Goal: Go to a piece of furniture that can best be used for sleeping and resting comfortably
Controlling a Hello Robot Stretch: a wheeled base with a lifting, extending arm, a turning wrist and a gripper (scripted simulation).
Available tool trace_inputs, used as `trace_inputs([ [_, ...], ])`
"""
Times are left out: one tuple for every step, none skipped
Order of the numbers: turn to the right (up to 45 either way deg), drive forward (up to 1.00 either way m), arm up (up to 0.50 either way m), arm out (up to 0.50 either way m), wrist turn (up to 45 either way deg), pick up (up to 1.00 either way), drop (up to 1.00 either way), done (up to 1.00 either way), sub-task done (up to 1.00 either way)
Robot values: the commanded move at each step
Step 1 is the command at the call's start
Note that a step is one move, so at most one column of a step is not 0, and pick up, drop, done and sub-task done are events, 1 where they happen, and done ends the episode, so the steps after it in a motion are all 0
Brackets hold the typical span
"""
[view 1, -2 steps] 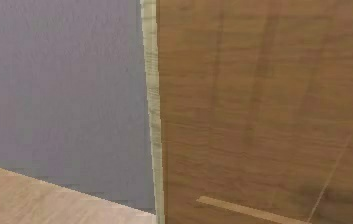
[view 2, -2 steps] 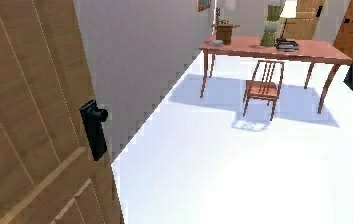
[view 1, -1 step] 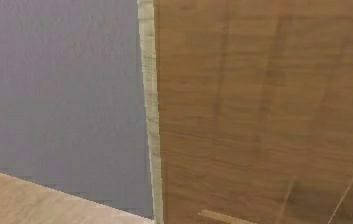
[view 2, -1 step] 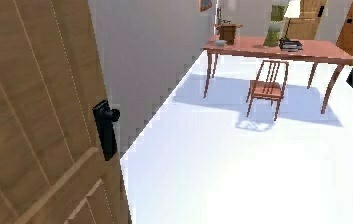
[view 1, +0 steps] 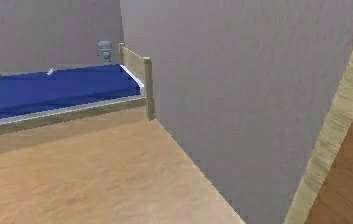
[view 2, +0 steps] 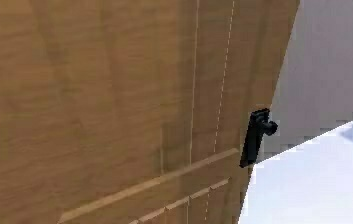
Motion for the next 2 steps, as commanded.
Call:
trace_inputs([
  [-33.0,0.00,0.00,0.00,0.0,0.00,0.00,0.00,0.00],
  [0.0,1.00,0.00,0.00,0.0,0.00,0.00,0.00,0.00],
])
